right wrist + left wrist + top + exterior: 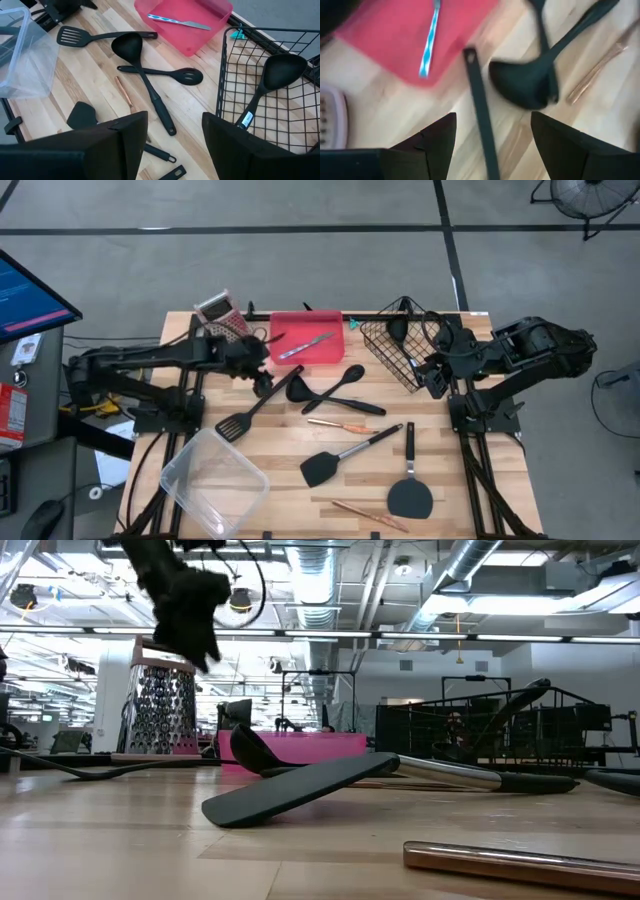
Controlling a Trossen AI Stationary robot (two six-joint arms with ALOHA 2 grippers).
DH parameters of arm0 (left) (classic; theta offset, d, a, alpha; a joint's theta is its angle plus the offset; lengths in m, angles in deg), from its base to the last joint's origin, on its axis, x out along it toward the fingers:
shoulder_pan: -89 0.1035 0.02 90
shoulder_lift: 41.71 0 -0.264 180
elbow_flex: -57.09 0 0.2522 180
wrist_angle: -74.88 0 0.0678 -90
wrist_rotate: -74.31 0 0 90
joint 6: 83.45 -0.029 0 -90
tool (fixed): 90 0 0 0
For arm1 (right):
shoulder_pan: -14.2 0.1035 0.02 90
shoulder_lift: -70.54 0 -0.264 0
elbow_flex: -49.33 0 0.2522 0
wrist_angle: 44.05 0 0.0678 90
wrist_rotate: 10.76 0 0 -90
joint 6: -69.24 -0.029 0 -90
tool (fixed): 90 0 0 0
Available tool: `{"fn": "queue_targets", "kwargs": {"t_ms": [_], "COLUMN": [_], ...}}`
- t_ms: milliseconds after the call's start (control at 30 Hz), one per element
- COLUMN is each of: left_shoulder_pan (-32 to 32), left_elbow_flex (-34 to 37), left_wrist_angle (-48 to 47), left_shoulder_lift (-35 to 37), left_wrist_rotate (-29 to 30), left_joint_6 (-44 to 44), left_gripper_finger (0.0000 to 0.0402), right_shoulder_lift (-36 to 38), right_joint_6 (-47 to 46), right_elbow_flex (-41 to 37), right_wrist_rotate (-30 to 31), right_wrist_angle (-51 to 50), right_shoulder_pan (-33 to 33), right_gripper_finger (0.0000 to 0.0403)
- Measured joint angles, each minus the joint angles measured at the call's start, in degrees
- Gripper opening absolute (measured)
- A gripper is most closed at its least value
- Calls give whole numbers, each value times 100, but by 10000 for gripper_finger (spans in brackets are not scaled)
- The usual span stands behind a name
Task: Pick & Place Kitchen Items
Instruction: Put the black spatula into the transparent bin
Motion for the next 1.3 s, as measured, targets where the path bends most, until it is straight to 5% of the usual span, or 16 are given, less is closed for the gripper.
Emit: {"fn": "queue_targets", "kwargs": {"t_ms": [633, 1067, 1300], "left_shoulder_pan": [46, 48, 55], "left_elbow_flex": [986, 1178, 1185], "left_wrist_angle": [715, 1102, 1090], "left_shoulder_lift": [-1683, -2036, -2045], "left_wrist_rotate": [-601, -816, -807], "left_joint_6": [-401, -549, -550], "left_gripper_finger": [239, 237, 159], "right_shoulder_lift": [-277, -299, -299], "right_joint_6": [44, 46, 46], "right_elbow_flex": [0, 0, 0], "right_wrist_rotate": [0, 0, 0], "right_wrist_angle": [-11, -15, -15], "right_shoulder_pan": [0, 0, 0], "right_gripper_finger": [188, 188, 188]}}
